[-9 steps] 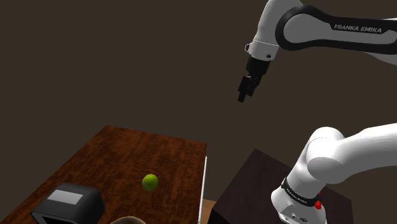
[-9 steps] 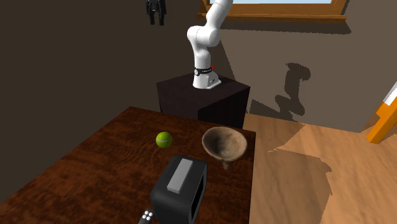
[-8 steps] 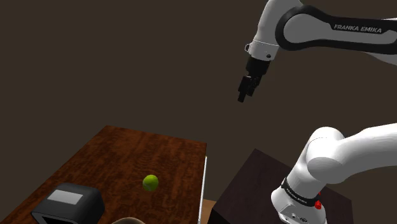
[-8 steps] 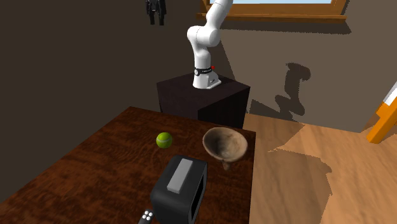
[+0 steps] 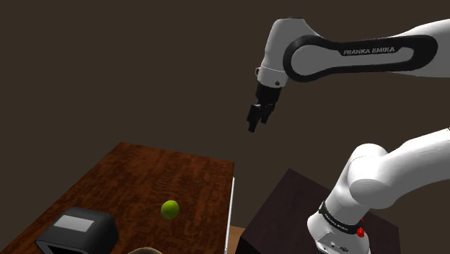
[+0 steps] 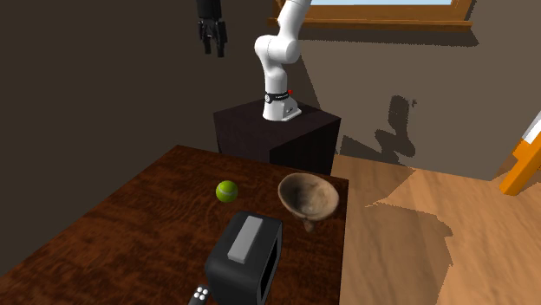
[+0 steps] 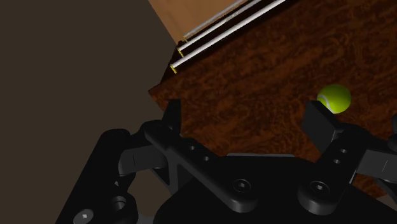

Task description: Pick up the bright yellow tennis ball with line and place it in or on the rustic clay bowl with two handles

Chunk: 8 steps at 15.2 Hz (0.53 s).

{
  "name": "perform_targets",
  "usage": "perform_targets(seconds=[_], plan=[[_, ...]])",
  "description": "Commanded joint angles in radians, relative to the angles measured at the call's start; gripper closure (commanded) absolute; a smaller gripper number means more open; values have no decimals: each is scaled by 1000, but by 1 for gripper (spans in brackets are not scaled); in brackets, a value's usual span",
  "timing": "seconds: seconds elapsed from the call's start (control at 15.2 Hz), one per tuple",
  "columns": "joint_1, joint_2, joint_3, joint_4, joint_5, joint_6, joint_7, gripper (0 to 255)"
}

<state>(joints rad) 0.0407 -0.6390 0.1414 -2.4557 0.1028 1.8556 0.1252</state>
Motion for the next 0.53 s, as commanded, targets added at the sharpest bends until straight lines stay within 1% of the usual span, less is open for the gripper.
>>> perform_targets(seconds=[0.0,0.26,0.46], plan=[[7,65,33,8,10,55,32,0],[18,190,93,23,18,157,94,0],[23,294,137,48,11,228,145,0]])
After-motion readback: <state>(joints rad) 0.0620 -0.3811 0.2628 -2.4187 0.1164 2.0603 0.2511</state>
